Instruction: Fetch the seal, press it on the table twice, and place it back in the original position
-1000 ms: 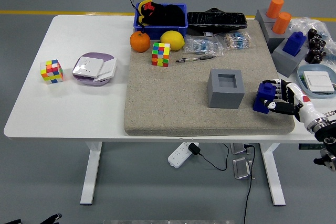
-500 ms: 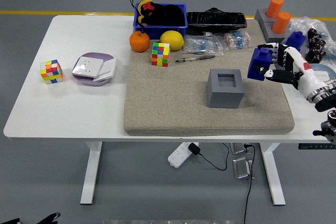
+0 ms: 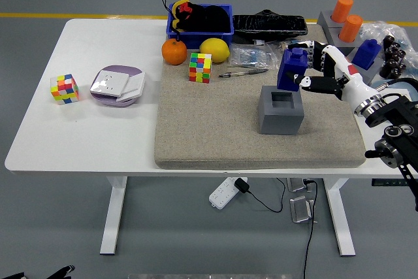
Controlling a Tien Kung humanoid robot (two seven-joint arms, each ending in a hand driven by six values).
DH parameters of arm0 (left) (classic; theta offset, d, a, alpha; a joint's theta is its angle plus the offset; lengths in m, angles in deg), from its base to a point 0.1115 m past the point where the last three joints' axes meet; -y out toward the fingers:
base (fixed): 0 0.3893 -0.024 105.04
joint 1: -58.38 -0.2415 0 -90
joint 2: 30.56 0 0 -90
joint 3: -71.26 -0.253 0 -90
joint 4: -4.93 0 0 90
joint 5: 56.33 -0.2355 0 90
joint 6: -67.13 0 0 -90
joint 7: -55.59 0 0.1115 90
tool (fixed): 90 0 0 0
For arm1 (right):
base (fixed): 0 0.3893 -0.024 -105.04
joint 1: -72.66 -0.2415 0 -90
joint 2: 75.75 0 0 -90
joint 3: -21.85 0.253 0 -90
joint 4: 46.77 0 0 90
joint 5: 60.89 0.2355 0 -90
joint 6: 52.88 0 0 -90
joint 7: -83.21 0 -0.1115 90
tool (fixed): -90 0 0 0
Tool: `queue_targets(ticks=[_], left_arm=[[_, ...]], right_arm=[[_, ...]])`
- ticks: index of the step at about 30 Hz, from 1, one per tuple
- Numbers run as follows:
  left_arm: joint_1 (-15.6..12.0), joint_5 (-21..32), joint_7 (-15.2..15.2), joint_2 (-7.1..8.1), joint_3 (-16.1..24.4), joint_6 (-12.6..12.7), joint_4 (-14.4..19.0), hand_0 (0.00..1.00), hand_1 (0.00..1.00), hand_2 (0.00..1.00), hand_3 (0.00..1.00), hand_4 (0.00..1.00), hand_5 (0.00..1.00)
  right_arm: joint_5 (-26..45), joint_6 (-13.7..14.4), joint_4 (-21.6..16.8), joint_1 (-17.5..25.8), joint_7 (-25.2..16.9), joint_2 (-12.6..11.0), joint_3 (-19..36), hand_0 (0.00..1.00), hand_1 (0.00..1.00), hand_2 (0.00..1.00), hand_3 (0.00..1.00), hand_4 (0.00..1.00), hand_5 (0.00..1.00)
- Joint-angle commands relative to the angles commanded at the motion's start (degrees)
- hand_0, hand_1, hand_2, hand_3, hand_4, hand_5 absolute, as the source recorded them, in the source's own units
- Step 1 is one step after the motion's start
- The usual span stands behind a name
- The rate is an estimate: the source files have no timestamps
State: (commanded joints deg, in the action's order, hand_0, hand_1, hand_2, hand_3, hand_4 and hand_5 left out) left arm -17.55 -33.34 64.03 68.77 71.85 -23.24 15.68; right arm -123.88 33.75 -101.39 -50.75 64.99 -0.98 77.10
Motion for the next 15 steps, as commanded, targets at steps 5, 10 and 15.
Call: queue_targets(ticks=[5, 10, 15], left_arm=[[0.1, 0.0, 0.0, 0.01, 0.0, -0.1, 0.0, 0.813, 0.789, 0.767, 0.803, 0.699, 0.421], [0.2, 0.4, -0.1, 0.04, -0.5, -0.1, 0.0, 0.813, 0.789, 0.767, 0.803, 0.699, 0.421], [0.2, 0.4, 0.0, 0.0, -0.6, -0.1, 0.0, 0.813, 0.789, 0.768, 0.803, 0.699, 0.421]], right_arm=[[0.5, -0.4, 0.8, -0.8, -0.3, 0.0, -2.6, 0.492, 0.378, 0.374, 0.334, 0.615, 0.002], [1.1, -0.5, 1.9, -1.7, -0.6, -0.4, -4.7, 0.492, 0.378, 0.374, 0.334, 0.615, 0.002], [1.2, -0.4, 2.7, -2.2, -1.0, -0.6, -6.3, 0.491, 0.378, 0.373, 0.334, 0.616, 0.002]])
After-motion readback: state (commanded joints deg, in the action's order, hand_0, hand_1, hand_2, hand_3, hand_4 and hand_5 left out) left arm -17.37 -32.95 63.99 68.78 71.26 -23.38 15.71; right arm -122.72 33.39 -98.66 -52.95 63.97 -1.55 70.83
